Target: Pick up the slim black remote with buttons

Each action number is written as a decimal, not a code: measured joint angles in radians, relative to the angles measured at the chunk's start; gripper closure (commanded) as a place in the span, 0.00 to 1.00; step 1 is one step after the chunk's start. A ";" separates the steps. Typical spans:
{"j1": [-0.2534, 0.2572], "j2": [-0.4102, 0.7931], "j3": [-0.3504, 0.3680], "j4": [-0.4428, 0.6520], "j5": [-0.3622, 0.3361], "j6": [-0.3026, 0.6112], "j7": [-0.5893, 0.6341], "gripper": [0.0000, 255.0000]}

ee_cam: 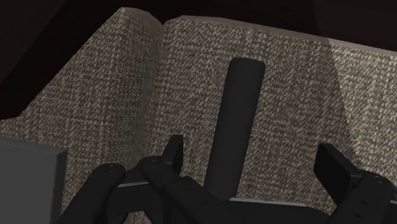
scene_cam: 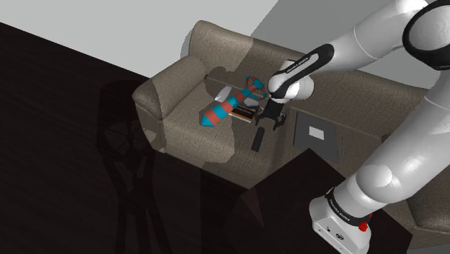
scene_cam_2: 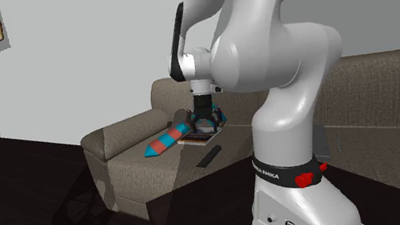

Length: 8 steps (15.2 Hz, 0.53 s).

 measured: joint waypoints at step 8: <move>-0.043 0.251 0.030 0.085 0.149 0.136 -0.012 0.00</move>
